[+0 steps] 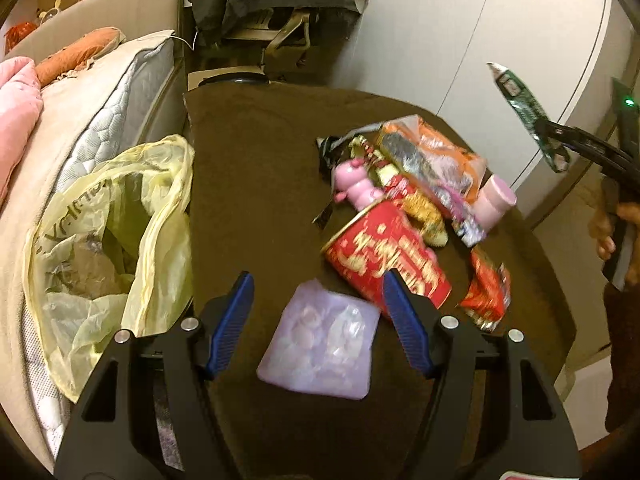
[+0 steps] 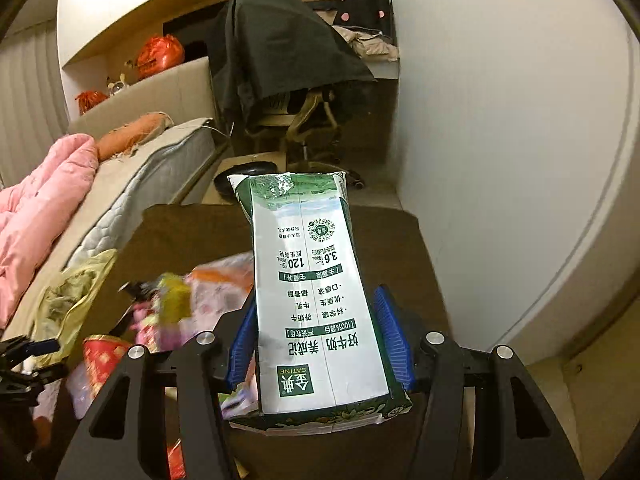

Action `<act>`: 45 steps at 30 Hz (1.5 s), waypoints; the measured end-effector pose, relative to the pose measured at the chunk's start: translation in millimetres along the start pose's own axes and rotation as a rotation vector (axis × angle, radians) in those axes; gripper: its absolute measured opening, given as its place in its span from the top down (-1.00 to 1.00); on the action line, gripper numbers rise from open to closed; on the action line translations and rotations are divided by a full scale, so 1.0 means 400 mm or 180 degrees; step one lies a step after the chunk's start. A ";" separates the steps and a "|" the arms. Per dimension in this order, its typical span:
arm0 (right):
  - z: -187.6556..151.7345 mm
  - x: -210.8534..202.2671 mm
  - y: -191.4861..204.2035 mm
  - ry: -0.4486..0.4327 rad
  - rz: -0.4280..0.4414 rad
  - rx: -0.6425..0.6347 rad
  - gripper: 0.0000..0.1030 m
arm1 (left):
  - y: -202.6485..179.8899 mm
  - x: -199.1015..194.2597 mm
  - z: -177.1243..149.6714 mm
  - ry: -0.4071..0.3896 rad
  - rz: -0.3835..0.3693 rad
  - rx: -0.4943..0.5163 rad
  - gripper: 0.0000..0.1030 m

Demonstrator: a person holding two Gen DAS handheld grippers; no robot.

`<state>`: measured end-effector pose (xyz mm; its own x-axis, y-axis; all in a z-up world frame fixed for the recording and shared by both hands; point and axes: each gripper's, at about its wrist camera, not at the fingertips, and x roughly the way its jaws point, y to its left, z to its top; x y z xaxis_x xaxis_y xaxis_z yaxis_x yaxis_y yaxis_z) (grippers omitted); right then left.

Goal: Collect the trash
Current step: 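Grasp the pink plastic tray with the left tool while the right tool holds the carton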

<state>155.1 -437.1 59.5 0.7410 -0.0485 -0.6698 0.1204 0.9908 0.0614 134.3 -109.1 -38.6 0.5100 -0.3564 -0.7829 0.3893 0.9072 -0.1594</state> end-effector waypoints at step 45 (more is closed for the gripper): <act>-0.196 -0.163 0.409 -0.0036 0.0259 -0.0248 -0.02 | 0.123 -0.208 -0.044 -0.0611 0.0057 0.0026 0.97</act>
<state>74.5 -261.8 55.2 0.7536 0.0315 -0.6566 0.0081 0.9983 0.0572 97.5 -31.1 8.3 0.6536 -0.3771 -0.6562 0.3847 0.9122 -0.1411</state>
